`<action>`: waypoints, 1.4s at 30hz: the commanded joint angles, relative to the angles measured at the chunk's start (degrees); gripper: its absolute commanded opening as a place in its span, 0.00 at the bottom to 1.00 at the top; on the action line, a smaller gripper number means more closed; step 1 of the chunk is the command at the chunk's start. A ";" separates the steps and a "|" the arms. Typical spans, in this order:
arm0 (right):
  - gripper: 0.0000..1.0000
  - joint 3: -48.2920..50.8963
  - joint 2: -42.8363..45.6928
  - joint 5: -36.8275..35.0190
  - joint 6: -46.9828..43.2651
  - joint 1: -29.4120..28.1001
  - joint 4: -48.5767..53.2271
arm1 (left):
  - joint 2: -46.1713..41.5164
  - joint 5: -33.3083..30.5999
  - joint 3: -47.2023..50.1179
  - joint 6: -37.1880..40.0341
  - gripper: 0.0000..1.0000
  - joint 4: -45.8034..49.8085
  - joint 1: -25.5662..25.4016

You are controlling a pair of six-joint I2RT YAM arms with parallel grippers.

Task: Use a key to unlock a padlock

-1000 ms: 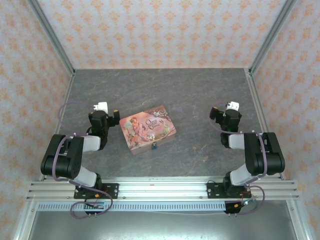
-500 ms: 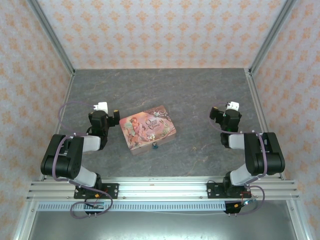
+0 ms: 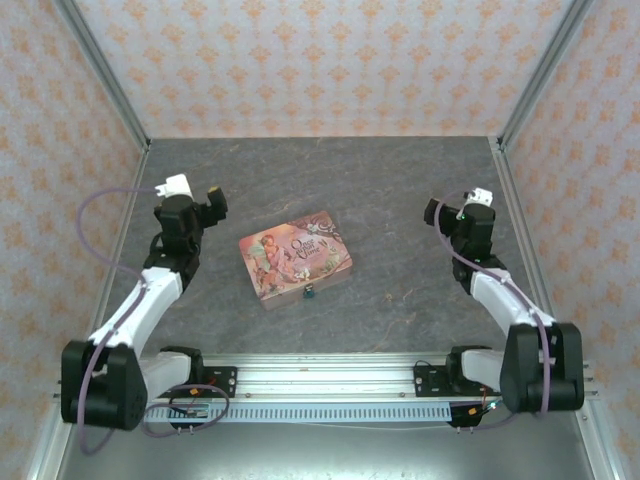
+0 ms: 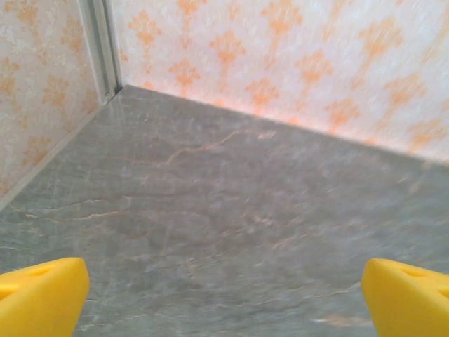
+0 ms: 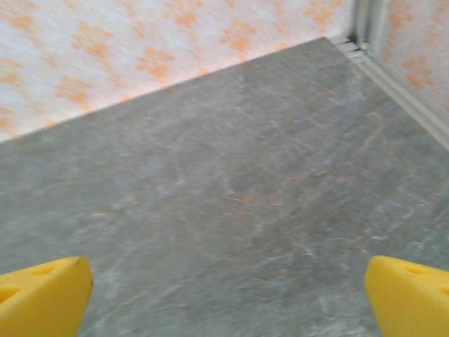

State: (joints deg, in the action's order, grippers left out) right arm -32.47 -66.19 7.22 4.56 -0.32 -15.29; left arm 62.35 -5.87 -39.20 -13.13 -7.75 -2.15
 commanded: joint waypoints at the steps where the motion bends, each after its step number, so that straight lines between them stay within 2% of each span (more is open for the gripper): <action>1: 0.99 -1.88 4.30 12.38 7.07 -0.26 16.45 | -5.82 5.88 -2.43 -13.07 1.00 21.23 -0.31; 5: 0.99 -1.16 9.84 24.55 13.91 -3.36 20.91 | -12.88 15.32 -3.14 -20.86 1.00 33.81 -0.95; 8: 0.99 -0.77 12.34 26.98 17.31 -8.71 23.52 | -16.48 20.06 -2.75 -23.31 1.00 42.41 -3.14; 11: 0.99 1.12 12.94 27.30 21.56 -13.83 22.98 | -19.08 24.50 0.11 -26.21 1.00 45.18 -6.13; 14: 0.99 2.94 11.50 26.63 23.48 -18.52 20.60 | -20.48 27.93 5.68 -31.16 1.00 41.94 -8.33; 19: 0.99 0.44 4.16 27.31 23.02 -23.55 19.25 | -18.03 34.00 11.30 -34.54 1.00 29.32 -9.10; 24: 1.00 -6.14 -3.97 28.24 20.17 -26.54 20.82 | -10.51 38.40 9.68 -33.90 1.00 23.69 -9.15; 30: 1.00 -10.53 -11.94 28.45 20.26 -28.66 19.22 | -5.48 39.46 8.44 -34.48 1.00 20.13 -9.10; 37: 1.00 -13.77 -17.69 30.80 20.76 -30.01 16.87 | -1.48 42.60 5.58 -34.50 1.00 17.36 -9.15; 42: 0.99 -14.90 -20.02 33.46 20.85 -31.06 16.48 | 0.96 41.76 2.88 -33.50 1.00 17.44 -9.14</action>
State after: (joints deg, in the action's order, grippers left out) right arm -45.69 -85.27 38.15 25.52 -30.76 3.29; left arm 62.43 34.54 -33.43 -47.70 12.08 -10.90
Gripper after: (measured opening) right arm 0.993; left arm 0.994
